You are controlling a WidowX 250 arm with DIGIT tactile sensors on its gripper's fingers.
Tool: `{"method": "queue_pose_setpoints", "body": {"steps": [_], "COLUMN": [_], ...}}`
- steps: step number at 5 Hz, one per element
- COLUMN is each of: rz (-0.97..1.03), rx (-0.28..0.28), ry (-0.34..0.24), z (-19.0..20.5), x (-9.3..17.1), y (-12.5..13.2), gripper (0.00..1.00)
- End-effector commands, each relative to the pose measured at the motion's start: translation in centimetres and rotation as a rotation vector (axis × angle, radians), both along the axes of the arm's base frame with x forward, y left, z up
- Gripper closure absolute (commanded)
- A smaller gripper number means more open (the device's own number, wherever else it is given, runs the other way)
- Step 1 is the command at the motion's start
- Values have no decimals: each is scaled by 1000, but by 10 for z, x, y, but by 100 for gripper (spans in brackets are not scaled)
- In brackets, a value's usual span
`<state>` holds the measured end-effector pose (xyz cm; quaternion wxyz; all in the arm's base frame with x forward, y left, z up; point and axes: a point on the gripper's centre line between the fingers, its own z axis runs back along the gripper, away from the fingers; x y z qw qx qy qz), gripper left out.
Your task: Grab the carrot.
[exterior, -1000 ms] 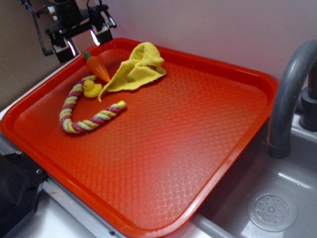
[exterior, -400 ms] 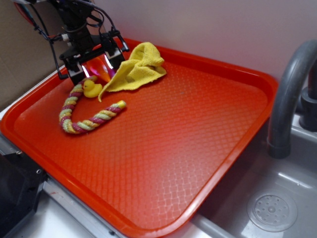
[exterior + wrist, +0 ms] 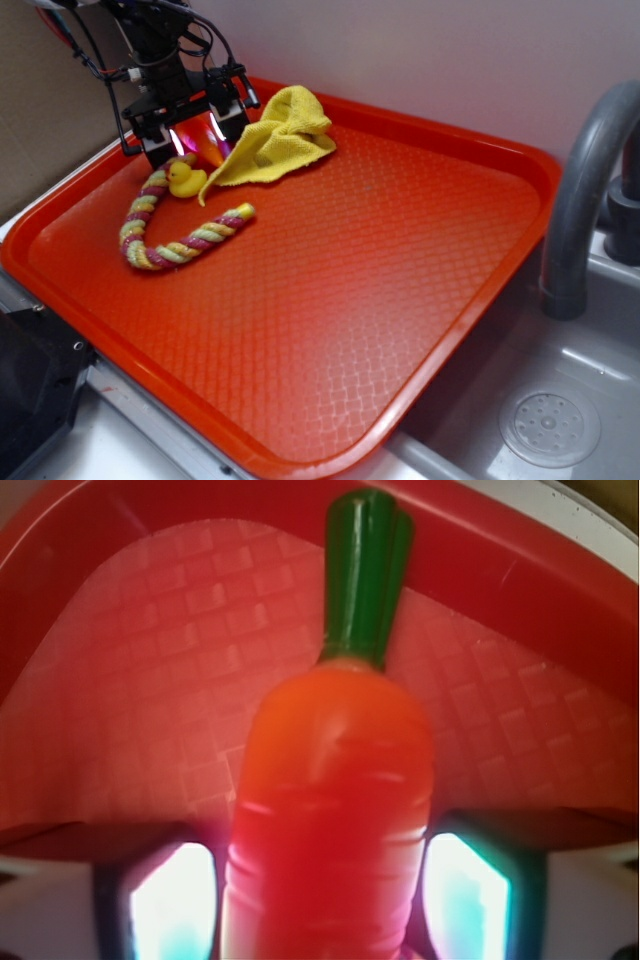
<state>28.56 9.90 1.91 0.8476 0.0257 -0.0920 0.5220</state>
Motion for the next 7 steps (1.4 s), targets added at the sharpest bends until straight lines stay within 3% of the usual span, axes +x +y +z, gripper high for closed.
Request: {"method": "queue_pose_setpoints", "body": {"steps": [1,2,3,5,6,7], "rz": [-203,-398,-548,-912,-1016,-1033], "rx": [40,17,29,28,-56,-124], "ry": [-5,66,77,15,-22,2], "z": [33,71,104,160,184,189], "x": [1,0,-12,-49,-66,-68], "y": [0,-25,-50,-109,-128,-130], "gripper": [100,100,100,100,100,100]}}
